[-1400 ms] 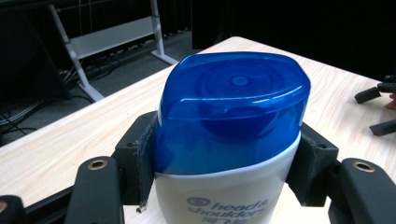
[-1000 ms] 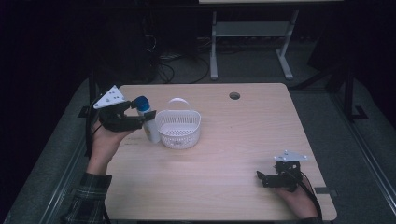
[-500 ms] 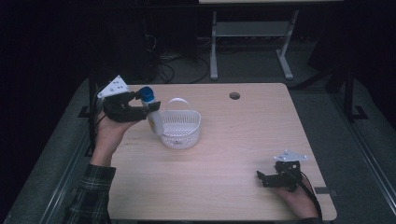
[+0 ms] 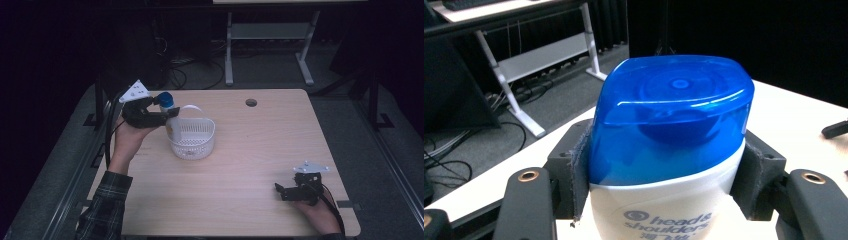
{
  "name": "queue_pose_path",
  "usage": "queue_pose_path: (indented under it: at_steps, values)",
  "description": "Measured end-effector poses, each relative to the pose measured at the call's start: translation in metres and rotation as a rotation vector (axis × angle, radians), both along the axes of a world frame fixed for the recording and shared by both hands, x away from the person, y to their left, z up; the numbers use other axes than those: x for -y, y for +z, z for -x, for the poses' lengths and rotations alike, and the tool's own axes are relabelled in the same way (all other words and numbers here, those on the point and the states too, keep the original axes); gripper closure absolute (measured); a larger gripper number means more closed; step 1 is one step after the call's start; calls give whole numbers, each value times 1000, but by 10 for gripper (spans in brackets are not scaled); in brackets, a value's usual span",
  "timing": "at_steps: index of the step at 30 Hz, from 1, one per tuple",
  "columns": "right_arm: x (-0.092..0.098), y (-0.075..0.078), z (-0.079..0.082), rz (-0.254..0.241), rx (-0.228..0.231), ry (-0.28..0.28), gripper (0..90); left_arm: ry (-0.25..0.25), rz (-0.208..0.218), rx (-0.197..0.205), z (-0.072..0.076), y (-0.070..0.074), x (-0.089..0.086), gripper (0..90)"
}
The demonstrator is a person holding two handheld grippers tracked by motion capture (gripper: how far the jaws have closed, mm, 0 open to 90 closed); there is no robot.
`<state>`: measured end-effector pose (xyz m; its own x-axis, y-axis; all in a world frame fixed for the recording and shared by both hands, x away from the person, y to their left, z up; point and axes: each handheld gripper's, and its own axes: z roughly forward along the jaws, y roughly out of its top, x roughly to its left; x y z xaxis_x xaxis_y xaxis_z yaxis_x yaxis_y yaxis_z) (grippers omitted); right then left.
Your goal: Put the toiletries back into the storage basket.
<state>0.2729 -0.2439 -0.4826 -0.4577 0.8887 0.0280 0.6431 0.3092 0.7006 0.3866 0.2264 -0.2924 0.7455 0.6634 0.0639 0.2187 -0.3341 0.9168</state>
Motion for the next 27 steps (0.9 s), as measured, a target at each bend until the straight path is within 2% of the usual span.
queue_pose_path:
  at_steps: [5, 13, 16, 22, 24, 27]
  values:
    - [0, 0, 0, 0, 0, 0, 12, 4, 13, 5, -2, -6, 1, 352]
    - [0, 0, 0, 2, 2, 1, 13, 15, -8, 0, -7, -21, 1, 351]
    - [0, 0, 0, 1, 0, -1, 12, 17, -8, 11, -7, -24, 1, 351]
    - [0, 0, 0, 1, 0, -1, 12, 19, -7, 3, -8, -34, 2, 351]
    - [0, 0, 0, 1, 0, 0, 12, 15, -19, -10, -9, -38, 3, 351]
    - [0, 0, 0, 0, 0, -1, 13, 23, -14, -5, -9, -44, 4, 351]
